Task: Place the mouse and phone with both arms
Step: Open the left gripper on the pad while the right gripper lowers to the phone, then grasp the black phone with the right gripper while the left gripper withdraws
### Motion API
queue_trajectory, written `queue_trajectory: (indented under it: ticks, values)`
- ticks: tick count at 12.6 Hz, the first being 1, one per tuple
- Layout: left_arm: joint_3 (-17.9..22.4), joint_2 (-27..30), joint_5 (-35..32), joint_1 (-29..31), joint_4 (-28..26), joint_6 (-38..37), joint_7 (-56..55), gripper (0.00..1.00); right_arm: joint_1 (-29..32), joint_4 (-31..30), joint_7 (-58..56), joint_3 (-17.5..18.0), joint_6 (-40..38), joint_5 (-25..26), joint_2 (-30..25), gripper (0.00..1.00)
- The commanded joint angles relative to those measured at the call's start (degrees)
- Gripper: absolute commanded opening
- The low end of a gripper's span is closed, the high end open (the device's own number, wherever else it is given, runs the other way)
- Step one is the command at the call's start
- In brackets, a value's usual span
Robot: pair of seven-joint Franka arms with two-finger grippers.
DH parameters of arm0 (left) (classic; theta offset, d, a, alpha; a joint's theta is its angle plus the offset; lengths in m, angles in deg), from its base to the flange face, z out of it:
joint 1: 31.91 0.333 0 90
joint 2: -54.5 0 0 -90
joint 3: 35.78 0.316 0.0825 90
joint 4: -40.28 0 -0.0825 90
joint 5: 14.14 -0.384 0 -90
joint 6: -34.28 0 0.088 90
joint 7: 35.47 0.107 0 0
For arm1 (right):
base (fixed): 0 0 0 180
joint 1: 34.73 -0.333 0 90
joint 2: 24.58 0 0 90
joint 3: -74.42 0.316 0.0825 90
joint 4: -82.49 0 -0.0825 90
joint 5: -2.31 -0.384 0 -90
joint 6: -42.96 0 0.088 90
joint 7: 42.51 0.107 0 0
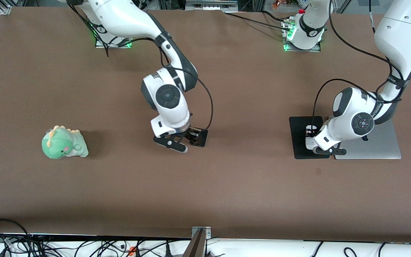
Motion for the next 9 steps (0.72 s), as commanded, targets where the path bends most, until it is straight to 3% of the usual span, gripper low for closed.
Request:
queue_trajectory:
  ticks: [1,3,5,9]
  values:
    - [-0.7,-0.3,-0.9,1.5,-0.7,1.2,0.8,1.0,-2.4,2.8,3.8,-0.7,2.3,-0.5,4.0,1.0]
    - [-0.9,0.4,-0.9,1.2,-0.2,0.0,0.5,1.0,-3.1,2.6,4.4,-0.7,2.6,-0.5,5.0,1.0]
    - [-1.9,2.8,-0.9,0.5,3.2,-5.8,0.7,1.0,-3.9,2.3,4.5,-0.7,2.6,-0.5,5.9,1.0]
    - [-6.9,3.6,-0.9,0.2,18.4,-25.2,1.1,1.0,-4.3,2.2,4.5,-0.7,2.7,-0.5,7.0,1.0]
